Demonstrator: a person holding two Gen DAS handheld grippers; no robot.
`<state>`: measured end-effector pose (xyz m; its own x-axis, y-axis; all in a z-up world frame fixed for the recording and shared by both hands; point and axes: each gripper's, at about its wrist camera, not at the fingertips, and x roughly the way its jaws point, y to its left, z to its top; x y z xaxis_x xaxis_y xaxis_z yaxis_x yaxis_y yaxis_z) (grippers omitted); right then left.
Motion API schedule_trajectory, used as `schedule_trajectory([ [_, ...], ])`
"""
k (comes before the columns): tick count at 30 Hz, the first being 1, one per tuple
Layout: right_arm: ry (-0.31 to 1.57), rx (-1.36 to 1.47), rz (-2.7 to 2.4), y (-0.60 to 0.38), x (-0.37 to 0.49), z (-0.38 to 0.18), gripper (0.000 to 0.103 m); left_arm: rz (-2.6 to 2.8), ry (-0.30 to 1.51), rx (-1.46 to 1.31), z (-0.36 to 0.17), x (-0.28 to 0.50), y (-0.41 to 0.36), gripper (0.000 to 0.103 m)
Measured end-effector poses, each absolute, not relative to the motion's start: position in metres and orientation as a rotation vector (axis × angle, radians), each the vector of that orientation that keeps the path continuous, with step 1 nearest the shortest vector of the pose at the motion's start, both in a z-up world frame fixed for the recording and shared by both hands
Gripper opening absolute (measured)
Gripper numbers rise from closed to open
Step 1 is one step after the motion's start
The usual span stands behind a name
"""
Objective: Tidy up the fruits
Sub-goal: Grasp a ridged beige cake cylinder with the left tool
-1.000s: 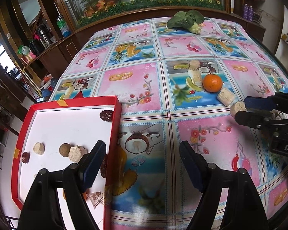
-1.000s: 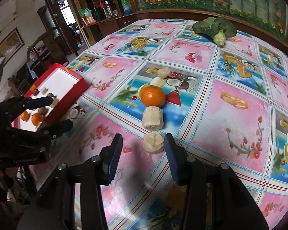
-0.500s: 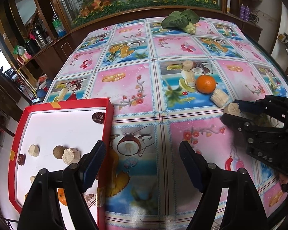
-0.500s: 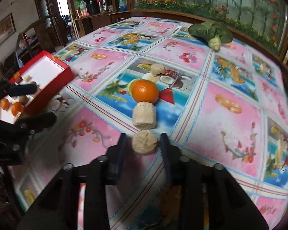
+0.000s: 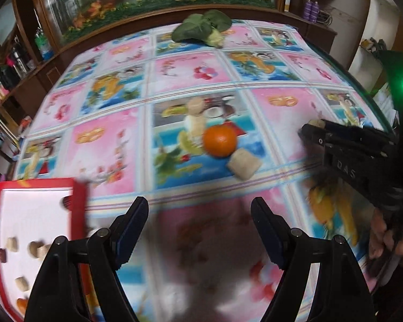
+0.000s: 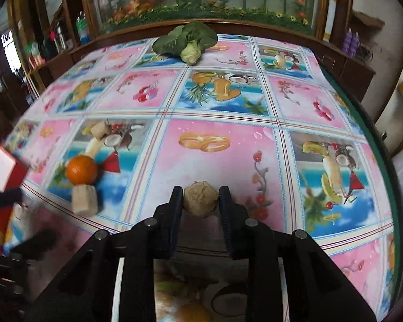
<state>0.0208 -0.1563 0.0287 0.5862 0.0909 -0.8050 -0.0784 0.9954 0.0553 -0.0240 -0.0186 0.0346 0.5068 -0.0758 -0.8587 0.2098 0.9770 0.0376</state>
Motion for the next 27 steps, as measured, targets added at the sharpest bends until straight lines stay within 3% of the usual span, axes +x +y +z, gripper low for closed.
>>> schedule_trajectory([
  [15, 1.002, 0.067, 0.130, -0.159, 0.023, 0.023, 0.029, -0.216, 1.052, -0.005, 0.016, 0.005, -0.038, 0.076],
  [22, 0.976, 0.070, 0.128, -0.161, 0.021, 0.029, 0.029, -0.206, 1.023, 0.008, 0.015, 0.006, -0.043, 0.057],
  [27, 0.981, 0.078, 0.134, -0.161, 0.022, 0.028, 0.029, -0.201, 1.009, 0.020, 0.015, 0.006, -0.040, 0.035],
])
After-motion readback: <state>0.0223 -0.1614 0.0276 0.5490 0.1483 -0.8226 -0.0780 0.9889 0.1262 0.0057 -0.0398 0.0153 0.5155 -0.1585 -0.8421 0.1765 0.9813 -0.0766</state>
